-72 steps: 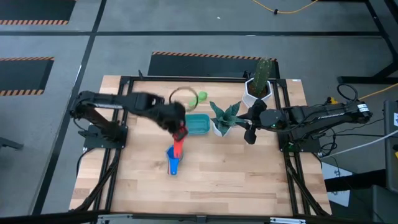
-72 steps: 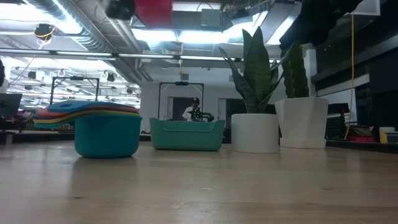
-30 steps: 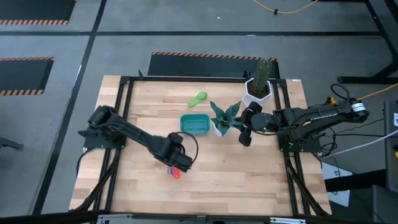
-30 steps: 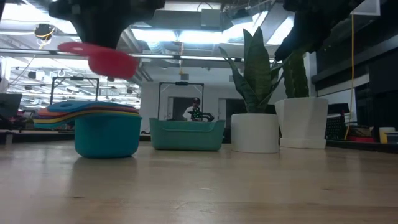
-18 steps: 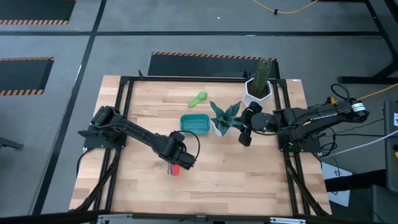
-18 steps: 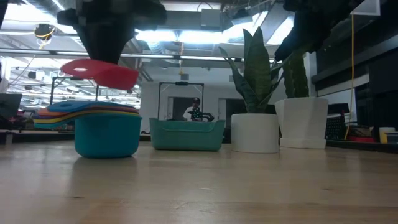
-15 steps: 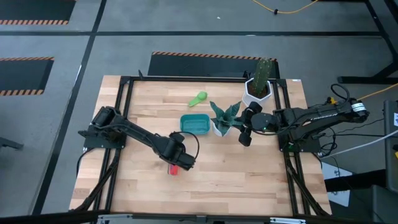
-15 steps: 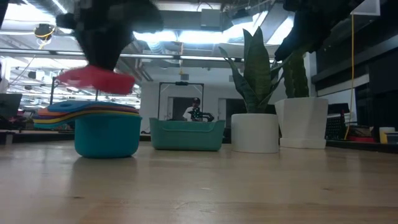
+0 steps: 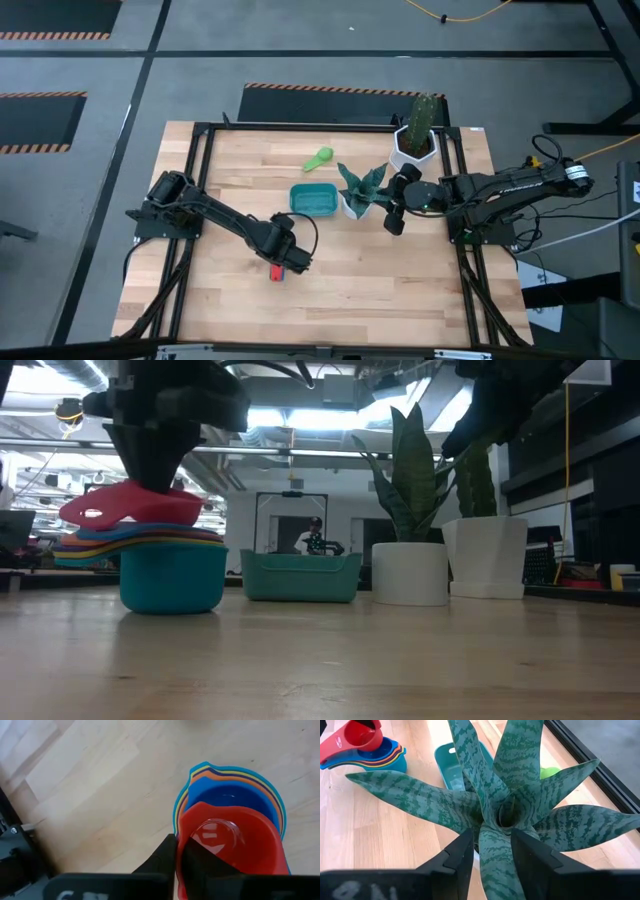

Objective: Nest measuring cups in basket
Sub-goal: Stack the red measuring cup on top of the blue measuring cup, then stack the green measuring cup on top of the red measuring cup

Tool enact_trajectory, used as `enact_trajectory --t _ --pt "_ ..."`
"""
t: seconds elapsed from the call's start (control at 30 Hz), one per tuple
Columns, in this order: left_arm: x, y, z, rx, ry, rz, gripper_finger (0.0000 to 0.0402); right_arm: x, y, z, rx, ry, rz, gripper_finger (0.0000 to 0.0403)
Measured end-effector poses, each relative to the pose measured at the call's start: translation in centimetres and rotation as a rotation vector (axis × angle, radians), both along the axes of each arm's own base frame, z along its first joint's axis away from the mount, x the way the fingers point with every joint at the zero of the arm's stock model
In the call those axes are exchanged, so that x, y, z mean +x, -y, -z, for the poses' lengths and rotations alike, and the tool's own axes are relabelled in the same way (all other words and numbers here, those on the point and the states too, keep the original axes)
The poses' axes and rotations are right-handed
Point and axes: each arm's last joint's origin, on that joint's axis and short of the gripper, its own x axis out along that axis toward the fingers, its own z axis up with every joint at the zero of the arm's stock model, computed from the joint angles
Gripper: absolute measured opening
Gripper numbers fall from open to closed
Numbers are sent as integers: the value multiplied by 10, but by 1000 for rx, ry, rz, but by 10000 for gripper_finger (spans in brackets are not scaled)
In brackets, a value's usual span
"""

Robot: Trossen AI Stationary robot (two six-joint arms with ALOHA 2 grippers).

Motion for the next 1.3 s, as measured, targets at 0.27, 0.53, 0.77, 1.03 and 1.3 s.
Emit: enact_trajectory --t 0.27,0.53,0.77,1.03,1.3 --pt "0 -1 0 33 12 8 53 0 0 0 0 0 0 136" --pt "0 -1 0 34 12 8 103 0 0 0 0 0 0 136" --pt "1 -2 0 52 18 10 119 0 0 0 0 0 -1 136" --pt "14 -19 -13 39 15 123 118 0 0 0 -2 -1 -2 136" --pt "39 -65 -47 170 69 270 119 0 0 0 -2 -2 -2 136"
